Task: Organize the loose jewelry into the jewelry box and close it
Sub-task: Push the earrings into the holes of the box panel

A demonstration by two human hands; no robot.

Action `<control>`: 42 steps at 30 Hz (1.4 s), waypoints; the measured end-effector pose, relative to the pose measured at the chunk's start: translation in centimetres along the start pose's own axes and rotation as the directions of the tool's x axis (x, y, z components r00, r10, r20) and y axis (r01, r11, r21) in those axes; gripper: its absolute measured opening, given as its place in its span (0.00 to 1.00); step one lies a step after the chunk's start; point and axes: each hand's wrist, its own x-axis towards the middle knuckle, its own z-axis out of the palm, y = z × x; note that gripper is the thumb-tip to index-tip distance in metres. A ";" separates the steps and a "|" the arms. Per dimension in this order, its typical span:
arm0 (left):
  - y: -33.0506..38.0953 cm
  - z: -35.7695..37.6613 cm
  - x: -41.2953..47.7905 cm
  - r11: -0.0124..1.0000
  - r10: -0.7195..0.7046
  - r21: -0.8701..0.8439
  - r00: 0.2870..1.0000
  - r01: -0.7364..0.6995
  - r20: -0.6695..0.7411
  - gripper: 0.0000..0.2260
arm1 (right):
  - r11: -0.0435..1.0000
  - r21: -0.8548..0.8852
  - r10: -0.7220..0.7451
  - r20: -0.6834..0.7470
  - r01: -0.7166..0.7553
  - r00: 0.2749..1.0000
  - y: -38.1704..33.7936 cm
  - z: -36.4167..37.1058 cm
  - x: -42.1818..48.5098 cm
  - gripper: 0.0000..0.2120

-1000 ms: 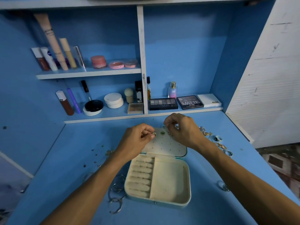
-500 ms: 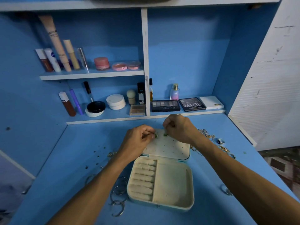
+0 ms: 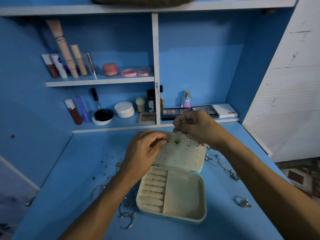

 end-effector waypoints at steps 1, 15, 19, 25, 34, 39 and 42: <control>0.0 -0.1 -0.1 1.000 0.013 0.009 1.000 -0.013 -0.005 0.05 | 1.000 0.014 0.003 0.001 -0.003 1.000 -0.1 0.0 -0.1 0.03; -0.9 -0.1 -1.6 0.998 0.065 0.022 0.996 -0.063 -0.067 0.10 | 0.952 0.259 0.137 0.115 -0.163 0.984 -0.6 -0.2 -0.5 0.07; -1.1 0.2 -1.5 0.995 0.086 0.049 0.994 -0.083 -0.068 0.09 | 0.940 0.296 0.138 0.118 -0.167 0.983 -0.6 -0.1 -0.4 0.07; -0.6 0.6 -1.4 0.989 0.100 0.117 0.991 -0.089 -0.092 0.07 | 0.917 0.331 0.189 0.136 -0.224 0.973 -0.4 -0.3 -0.4 0.06; -0.5 0.2 -2.2 0.894 0.239 0.422 0.958 -0.154 -0.158 0.17 | 0.859 0.395 0.233 0.263 -0.325 0.936 -0.6 -0.7 -1.5 0.04; -0.8 -0.4 -4.2 0.841 0.385 0.470 0.907 -0.268 -0.171 0.11 | 0.877 0.351 0.183 0.389 -0.328 0.903 -0.5 -0.3 -2.5 0.04; -1.2 -0.5 -5.8 0.802 0.463 0.506 0.866 -0.318 -0.190 0.10 | 0.955 0.192 0.132 0.402 -0.225 0.906 -0.2 0.9 -3.3 0.04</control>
